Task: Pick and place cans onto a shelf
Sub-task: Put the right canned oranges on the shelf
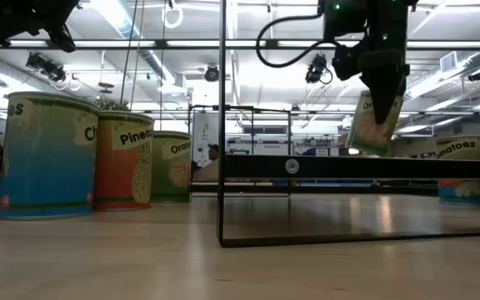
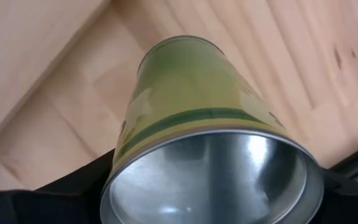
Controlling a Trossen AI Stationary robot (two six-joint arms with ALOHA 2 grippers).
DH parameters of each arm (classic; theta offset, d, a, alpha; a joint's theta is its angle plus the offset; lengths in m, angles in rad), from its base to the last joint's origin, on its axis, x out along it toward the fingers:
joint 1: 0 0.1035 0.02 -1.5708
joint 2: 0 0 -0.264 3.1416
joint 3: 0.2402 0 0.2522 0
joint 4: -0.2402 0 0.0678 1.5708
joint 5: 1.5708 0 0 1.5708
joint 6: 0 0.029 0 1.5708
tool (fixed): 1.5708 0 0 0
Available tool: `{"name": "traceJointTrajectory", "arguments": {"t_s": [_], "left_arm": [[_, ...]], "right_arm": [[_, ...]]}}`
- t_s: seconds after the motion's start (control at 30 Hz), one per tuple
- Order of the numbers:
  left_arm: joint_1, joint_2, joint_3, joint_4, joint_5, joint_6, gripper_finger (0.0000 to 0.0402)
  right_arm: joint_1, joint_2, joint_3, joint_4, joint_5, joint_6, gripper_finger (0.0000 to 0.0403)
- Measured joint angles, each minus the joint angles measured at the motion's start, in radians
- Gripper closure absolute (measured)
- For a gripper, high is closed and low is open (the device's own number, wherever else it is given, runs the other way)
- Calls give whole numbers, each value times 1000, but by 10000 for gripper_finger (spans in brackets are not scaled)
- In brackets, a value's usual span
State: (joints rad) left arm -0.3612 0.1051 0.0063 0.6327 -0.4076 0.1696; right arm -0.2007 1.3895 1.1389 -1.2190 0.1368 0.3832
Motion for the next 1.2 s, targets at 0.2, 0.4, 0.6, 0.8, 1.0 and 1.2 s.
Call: {"name": "traceJointTrajectory", "arguments": {"t_s": [0.2, 0.4, 0.6, 0.8, 1.0, 1.2], "left_arm": [[0, 0, 0, 1, 0, 0, 374], [0, 0, 0, 5, 0, 0, 374], [0, 0, 0, 6, 0, 2, 374], [0, 0, 0, 10, -18, 2, 374], [0, 0, 0, 9, -19, 0, 374], [0, 0, 0, 8, -19, 0, 374]], "right_arm": [[86, 0, 0, 7, 0, 62, 85], [150, 0, 0, 15, -18, 117, 85], [225, 1, 5, 17, -39, 176, 85], [297, 78, 154, -6, -20, 176, 85], [337, 239, 336, -119, 19, 95, 85], [344, 345, 444, -148, 24, -15, 85]]}}
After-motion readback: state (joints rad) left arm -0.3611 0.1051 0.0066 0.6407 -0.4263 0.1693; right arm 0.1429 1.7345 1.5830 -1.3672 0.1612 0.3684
